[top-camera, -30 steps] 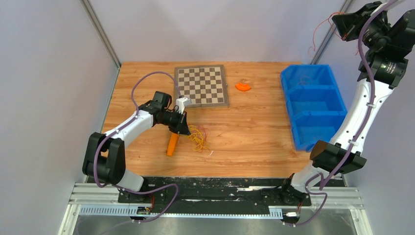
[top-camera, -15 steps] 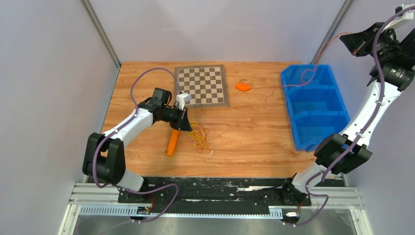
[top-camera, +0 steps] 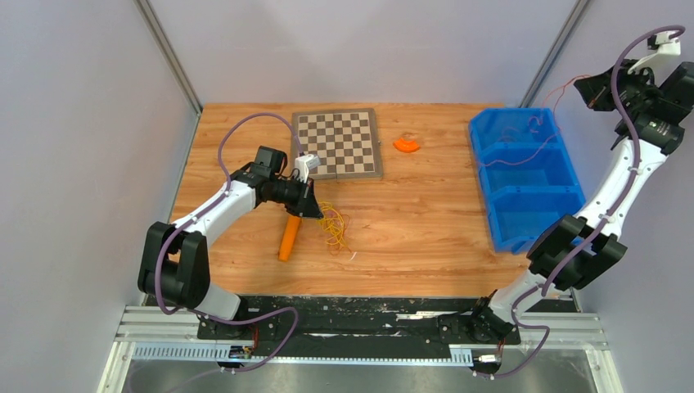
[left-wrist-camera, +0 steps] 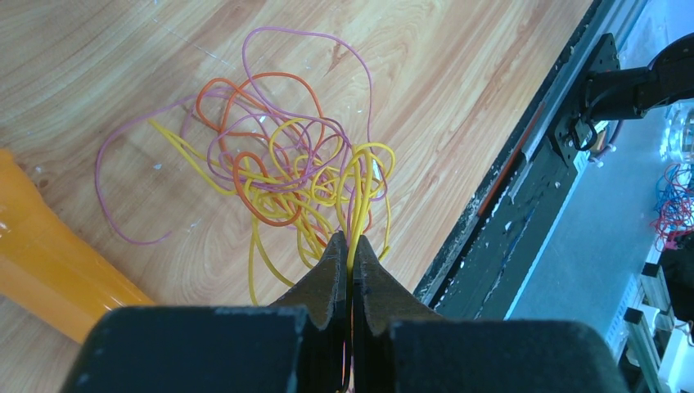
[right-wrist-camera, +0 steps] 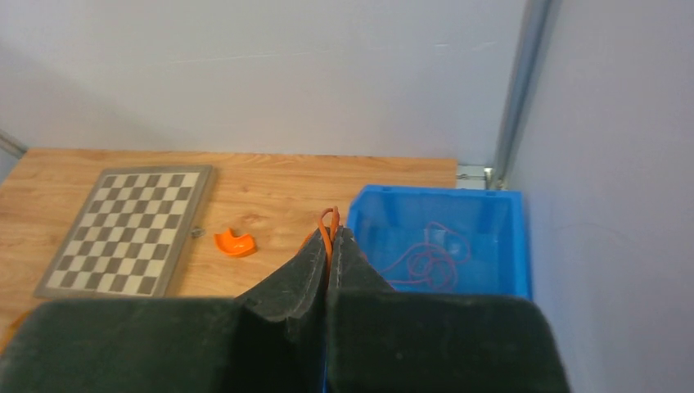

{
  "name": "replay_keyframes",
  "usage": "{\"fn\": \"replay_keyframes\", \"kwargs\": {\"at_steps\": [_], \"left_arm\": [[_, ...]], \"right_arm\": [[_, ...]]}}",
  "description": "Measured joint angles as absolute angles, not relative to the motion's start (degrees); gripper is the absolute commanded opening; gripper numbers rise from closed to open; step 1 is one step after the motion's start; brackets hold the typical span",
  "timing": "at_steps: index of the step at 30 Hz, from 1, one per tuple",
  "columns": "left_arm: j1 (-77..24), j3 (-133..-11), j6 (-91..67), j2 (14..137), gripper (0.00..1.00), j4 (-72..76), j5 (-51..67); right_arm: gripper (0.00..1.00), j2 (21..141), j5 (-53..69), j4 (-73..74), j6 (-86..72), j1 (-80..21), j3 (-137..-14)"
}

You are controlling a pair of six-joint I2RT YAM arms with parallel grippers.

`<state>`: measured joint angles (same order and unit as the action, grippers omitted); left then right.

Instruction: Untangle the cables

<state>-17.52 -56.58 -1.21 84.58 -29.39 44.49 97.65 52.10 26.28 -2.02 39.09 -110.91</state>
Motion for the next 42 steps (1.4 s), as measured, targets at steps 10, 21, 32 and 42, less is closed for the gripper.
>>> {"fn": "replay_keyframes", "kwargs": {"at_steps": [10, 21, 32, 42], "left_arm": [[-17.5, -56.7, -1.1, 84.9, 0.00, -29.4, 44.5], [-17.5, -57.4, -1.0, 86.0, 0.00, -29.5, 44.4], [-17.5, -57.8, -1.0, 86.6, 0.00, -29.4, 44.4], [-17.6, -59.9, -1.3, 87.2, 0.00, -29.4, 44.7]], "right_arm": [[0.00, 102.9, 44.7, 26.3, 1.2, 42.1, -118.8], [0.00, 102.9, 43.5, 25.8, 2.8, 43.7, -120.0], [0.35, 102.6, 45.1, 28.9, 6.7, 41.1, -108.2], [0.85, 102.8, 45.1, 38.5, 10.9, 41.4, -106.1]]}}
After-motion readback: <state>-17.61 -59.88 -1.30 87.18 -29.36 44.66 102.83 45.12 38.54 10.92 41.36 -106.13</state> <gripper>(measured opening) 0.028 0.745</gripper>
